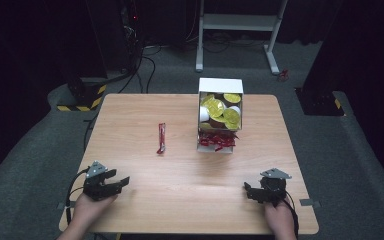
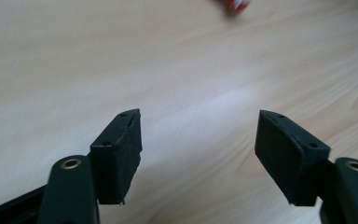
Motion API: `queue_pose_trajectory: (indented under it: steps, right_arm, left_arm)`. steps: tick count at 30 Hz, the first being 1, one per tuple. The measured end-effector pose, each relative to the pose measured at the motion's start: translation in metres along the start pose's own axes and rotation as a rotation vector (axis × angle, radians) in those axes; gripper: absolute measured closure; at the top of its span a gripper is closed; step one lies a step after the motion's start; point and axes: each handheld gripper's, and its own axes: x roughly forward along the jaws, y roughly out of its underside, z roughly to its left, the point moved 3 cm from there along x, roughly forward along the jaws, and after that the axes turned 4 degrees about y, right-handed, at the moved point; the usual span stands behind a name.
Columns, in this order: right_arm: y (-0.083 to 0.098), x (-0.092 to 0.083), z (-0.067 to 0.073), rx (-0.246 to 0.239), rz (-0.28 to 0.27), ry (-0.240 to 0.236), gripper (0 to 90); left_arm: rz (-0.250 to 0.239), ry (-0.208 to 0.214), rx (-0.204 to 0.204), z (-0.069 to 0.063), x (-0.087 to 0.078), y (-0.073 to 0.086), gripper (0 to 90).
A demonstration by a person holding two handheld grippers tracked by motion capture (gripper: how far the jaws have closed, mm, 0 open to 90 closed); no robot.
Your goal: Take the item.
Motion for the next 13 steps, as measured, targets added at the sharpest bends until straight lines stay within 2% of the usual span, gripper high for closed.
queue_pose_trajectory:
  steps: [1, 3, 4, 7, 8, 10, 13]
  right_arm:
    - [0.000, 0.000, 0.000, -0.002, -0.001, 0.001, 8.0]
    - [0.000, 0.000, 0.000, 0.000, 0.000, 0.002, 8.1]
    - [0.001, 0.000, 0.000, 0.003, -0.001, 0.002, 8.1]
    - [0.001, -0.001, 0.000, 0.002, -0.002, 0.003, 7.9]
    - [0.001, -0.001, 0.000, 0.007, 0.000, 0.004, 7.9]
    - [0.001, -0.001, 0.000, 0.007, 0.000, 0.003, 7.7]
    - [0.001, -0.001, 0.000, 0.009, 0.002, 0.004, 7.5]
  left_arm:
    - [0.028, -0.026, 0.012, 0.003, 0.000, 0.012, 30.3]
    - [0.030, -0.030, 0.015, 0.003, -0.001, 0.016, 28.5]
    - [0.021, -0.032, 0.007, 0.003, -0.002, 0.024, 26.2]
    - [0.028, -0.038, 0.021, 0.004, -0.002, 0.025, 20.4]
    - [0.036, -0.066, 0.049, 0.002, -0.001, 0.025, 20.4]
    - [0.045, -0.085, 0.066, -0.001, 0.001, 0.026, 19.3]
    - [0.045, -0.090, 0.062, -0.002, 0.001, 0.026, 18.4]
